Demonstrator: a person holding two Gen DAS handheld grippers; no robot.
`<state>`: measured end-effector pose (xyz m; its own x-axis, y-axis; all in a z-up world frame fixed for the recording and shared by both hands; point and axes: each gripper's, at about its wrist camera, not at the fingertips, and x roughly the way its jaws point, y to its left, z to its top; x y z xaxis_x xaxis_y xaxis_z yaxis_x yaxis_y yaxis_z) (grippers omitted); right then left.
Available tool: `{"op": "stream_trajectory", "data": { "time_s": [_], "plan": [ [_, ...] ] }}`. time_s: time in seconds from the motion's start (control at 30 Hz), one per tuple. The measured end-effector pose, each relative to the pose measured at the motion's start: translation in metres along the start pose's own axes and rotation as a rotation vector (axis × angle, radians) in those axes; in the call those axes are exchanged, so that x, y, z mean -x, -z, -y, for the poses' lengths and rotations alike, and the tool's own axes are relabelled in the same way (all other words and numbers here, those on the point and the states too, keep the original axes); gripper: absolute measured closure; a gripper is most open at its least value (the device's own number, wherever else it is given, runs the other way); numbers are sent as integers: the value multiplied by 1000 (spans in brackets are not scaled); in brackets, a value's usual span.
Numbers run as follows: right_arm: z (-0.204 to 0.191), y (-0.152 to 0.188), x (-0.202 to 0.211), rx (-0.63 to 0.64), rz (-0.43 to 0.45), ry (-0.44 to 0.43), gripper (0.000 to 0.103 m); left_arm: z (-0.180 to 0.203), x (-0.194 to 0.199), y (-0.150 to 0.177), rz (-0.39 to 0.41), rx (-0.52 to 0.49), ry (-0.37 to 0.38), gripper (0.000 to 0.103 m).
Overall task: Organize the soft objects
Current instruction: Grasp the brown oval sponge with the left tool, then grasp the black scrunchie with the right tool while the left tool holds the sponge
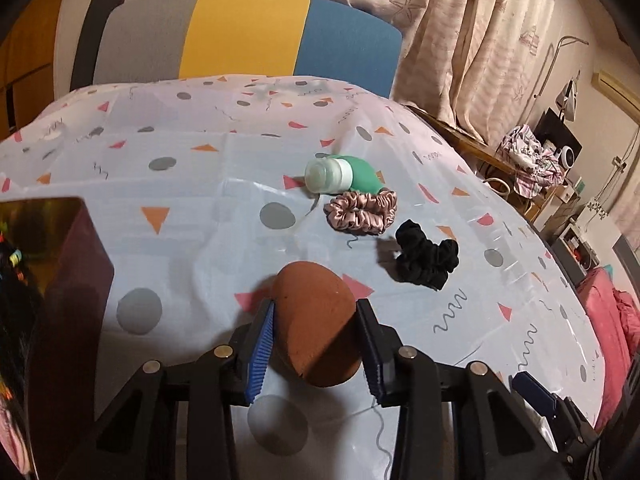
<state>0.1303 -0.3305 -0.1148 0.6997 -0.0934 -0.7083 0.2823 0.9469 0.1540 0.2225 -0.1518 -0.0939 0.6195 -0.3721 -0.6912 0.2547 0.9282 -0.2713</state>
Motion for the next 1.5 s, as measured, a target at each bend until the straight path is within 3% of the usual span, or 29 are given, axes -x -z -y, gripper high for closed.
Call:
{"op": "stream_trajectory", "data": {
  "time_s": [0.23,0.33,0.5,0.6,0.73,0.9,1.03,1.07,1.13,1.23,1.5],
  "plan": [
    [-7,-5,-5,44,-59,7,14,2,-1,5,-5,-17,11,63],
    [-12,-18,-9,96,-102,-45,16,0,0,6,-5,-14,20,63],
    [-18,-69,-4,105,8,-50,16,-4,-1,7,-6,2,33,63],
    [-28,-88,-19,121,1,-52,18,-6,-1,7,-7,11,43,63],
    [-39,-96,-48,148,-35,-42,29,-10,-1,7,-7,31,58,63],
    [-55,-93,-74,224,-47,-34,35,-8,-2,8,-8,27,57,62],
    [-48,-92,-88,154,-81,-59,43,-8,-3,9,-8,23,54,62],
    [-44,-93,-89,127,-83,-69,46,-9,-3,9,-9,23,54,62],
    [-41,-92,-91,112,-87,-84,64,-9,-4,9,-11,23,54,62],
    [-40,-92,-91,104,-87,-108,76,-8,-4,9,-13,23,54,61],
    [-42,-80,-62,127,-46,-134,80,-9,-7,10,-27,24,58,58]
  ]
}}
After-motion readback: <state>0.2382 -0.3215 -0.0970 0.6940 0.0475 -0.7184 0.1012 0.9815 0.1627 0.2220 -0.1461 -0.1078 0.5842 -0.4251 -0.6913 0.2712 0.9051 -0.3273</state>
